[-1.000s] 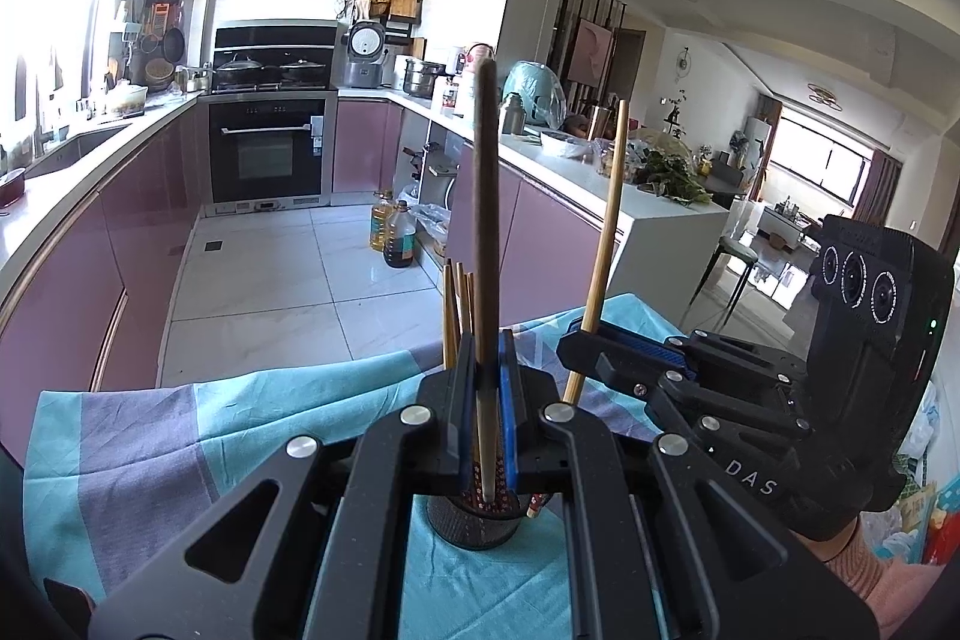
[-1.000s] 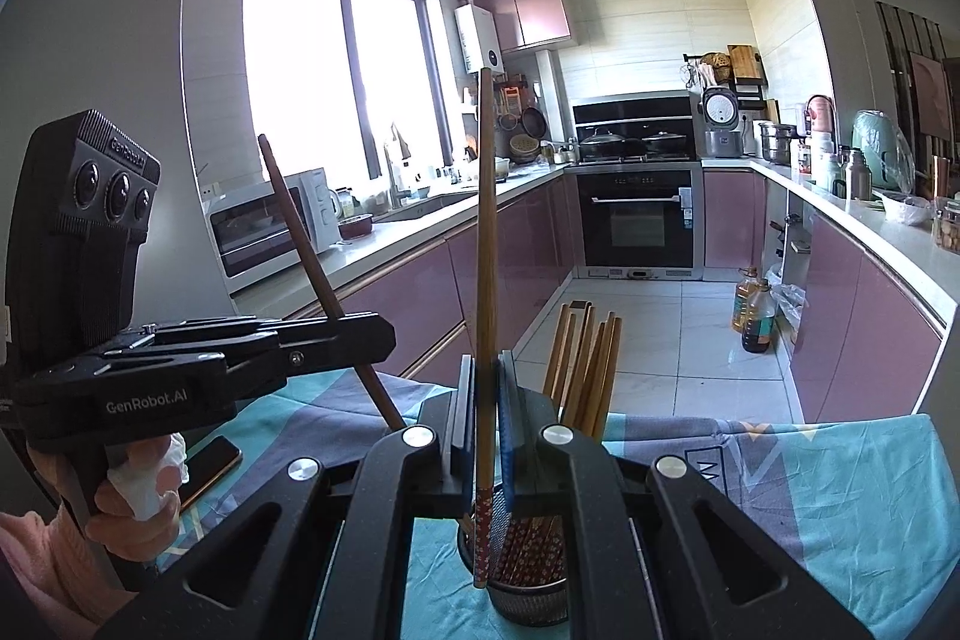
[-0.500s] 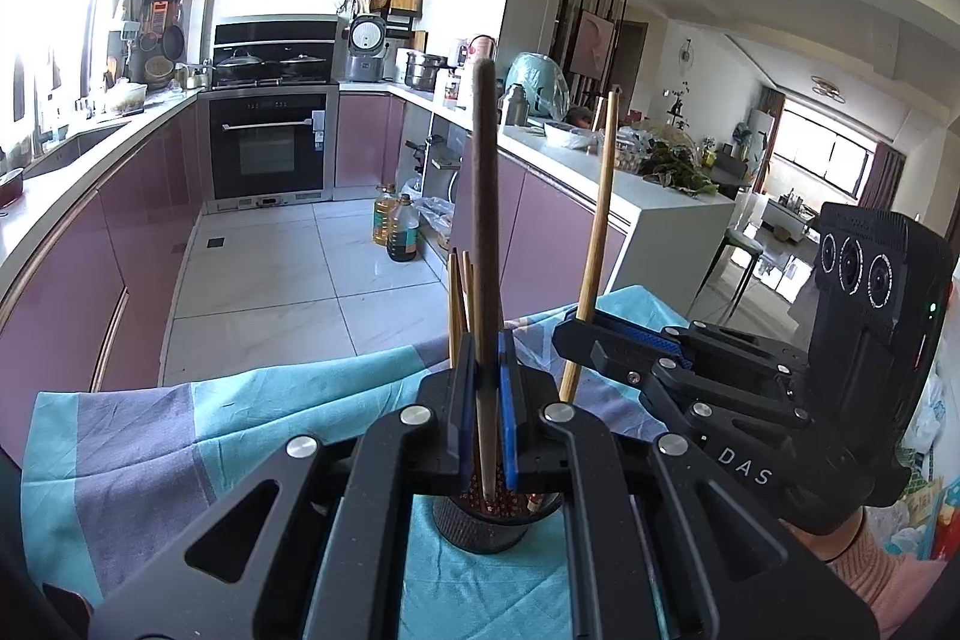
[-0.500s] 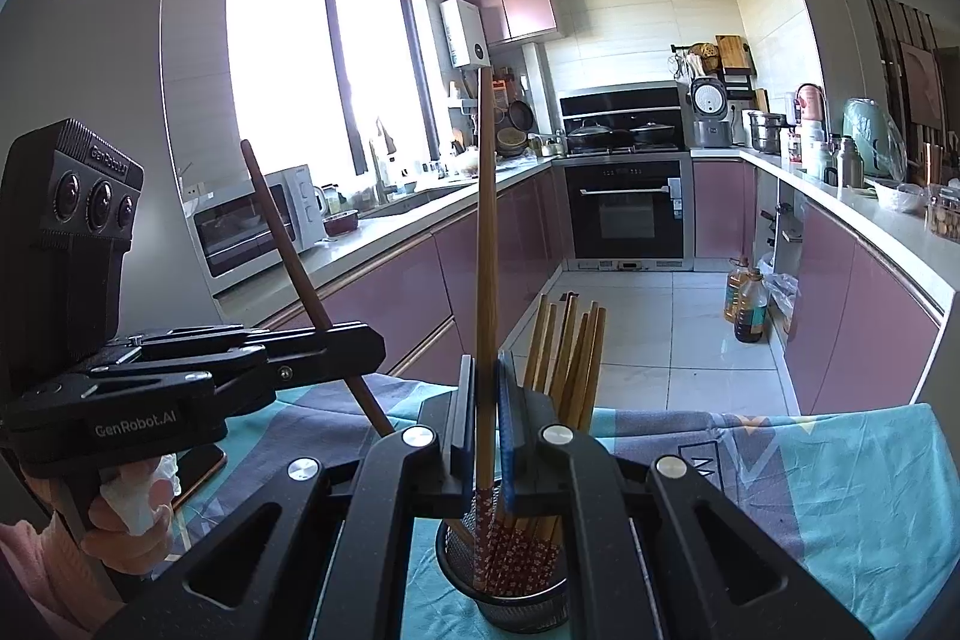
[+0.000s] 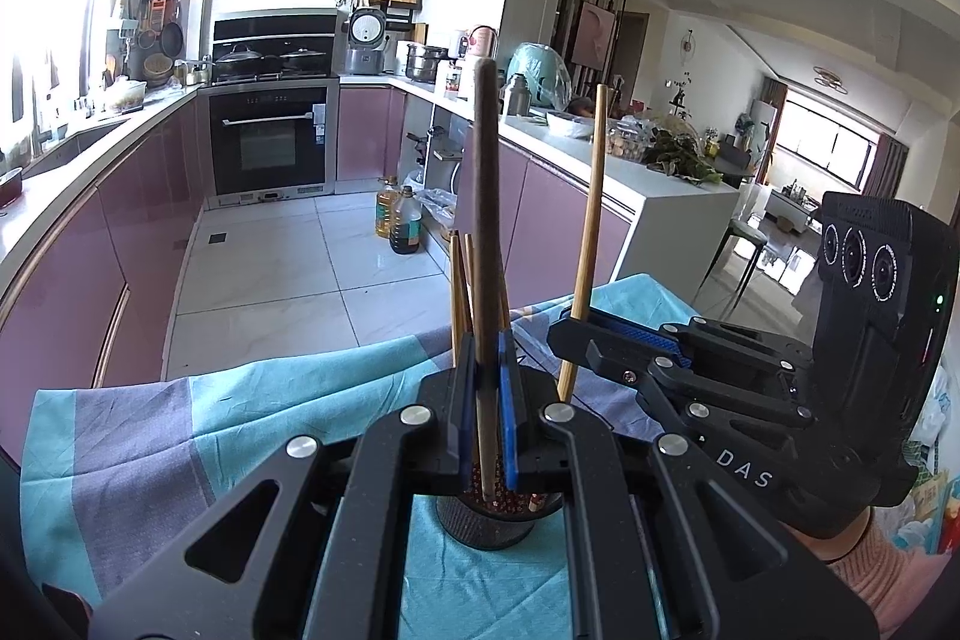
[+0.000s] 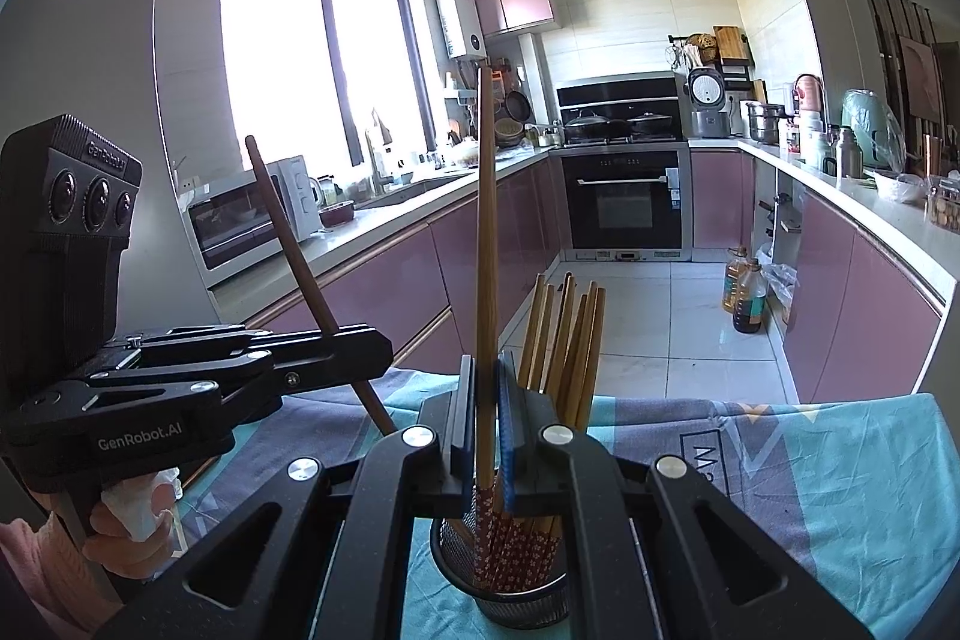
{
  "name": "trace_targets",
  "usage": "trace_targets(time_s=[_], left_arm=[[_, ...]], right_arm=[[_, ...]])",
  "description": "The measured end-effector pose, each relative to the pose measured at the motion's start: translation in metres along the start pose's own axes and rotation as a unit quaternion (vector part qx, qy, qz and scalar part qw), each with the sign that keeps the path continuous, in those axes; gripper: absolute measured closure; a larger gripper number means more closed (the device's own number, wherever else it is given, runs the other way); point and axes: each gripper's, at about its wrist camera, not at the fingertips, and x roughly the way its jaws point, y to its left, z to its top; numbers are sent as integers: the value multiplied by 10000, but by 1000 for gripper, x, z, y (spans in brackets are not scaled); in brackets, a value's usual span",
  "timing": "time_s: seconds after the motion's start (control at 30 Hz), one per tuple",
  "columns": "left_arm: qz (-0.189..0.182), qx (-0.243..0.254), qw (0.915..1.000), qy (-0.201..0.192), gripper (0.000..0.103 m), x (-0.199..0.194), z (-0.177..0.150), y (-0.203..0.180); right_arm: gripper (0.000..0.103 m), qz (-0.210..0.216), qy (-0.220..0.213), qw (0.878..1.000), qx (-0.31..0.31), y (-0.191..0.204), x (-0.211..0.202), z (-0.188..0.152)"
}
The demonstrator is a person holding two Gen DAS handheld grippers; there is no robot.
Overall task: Organize utensils
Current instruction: 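Lower the chopsticks into the cup among the others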
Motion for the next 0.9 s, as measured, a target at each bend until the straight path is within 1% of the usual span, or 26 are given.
trace_targets(time_s=[0.9], left_arm=[[35,46,9996,292,96,23,-2,5]], right_arm=[[97,-36,143,9998,99,-3,8,-8]])
